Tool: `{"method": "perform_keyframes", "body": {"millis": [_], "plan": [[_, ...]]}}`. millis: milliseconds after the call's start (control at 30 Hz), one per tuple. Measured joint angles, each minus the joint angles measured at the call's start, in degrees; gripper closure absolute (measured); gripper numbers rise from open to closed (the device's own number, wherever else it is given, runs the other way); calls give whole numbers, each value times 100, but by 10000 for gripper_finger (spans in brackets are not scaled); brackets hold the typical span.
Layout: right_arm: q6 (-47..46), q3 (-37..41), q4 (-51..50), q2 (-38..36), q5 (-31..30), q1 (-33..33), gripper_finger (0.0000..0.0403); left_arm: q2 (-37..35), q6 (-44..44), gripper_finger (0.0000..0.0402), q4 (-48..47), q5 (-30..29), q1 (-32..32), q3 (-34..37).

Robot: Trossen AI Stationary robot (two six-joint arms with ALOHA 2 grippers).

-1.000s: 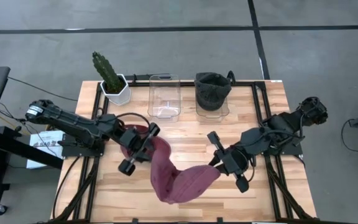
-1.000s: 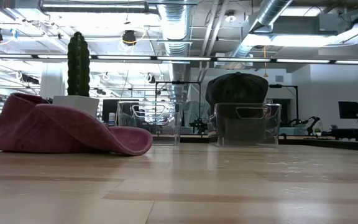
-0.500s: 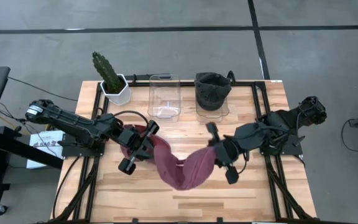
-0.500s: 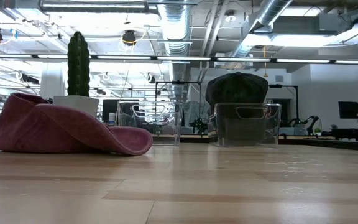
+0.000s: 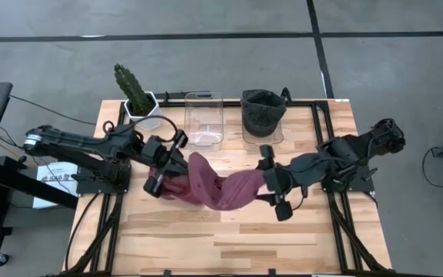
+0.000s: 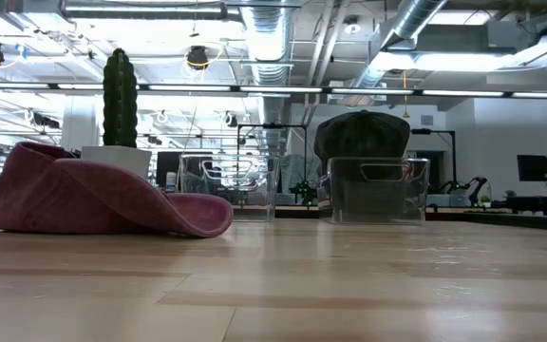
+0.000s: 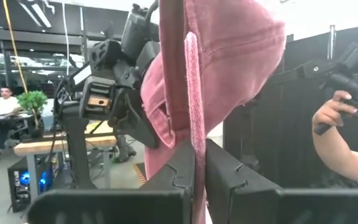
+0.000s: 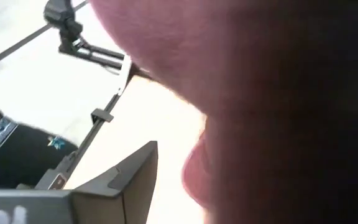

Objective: Pick & Place hat
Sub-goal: Put the right red cap into the transparent bin

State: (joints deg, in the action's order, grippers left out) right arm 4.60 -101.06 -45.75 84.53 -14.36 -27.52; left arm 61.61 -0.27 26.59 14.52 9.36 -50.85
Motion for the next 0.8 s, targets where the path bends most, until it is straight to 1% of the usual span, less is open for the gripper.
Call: {"method": "perform_keyframes", "body": {"millis": [200, 267, 333, 433, 533, 700, 800], "plan": [[-356, -24, -252, -259, -185, -3, 191, -213, -14, 387, -145, -30, -69, 0], [-474, -27, -381, -340, -351, -7, 196, -311, -17, 386, -145, -101, -69, 0], [-557, -28, -535, -413, -475, -18, 201, -404, 20, 386, -108, -293, -79, -3], [-717, -28, -804, -503, -840, -29, 213, -551, -3, 387, -279, -482, -87, -9], [-1001, -28, -1143, -584, -1576, -54, 231, -645, -23, 387, -672, -497, -60, -7], [-1710, -28, -1724, -594, -3398, -98, 277, -647, -181, 387, -692, -672, 171, 292], [-1963, -28, -1759, -563, -4464, -95, 313, -643, -216, 387, -648, -778, 361, 559]]}}
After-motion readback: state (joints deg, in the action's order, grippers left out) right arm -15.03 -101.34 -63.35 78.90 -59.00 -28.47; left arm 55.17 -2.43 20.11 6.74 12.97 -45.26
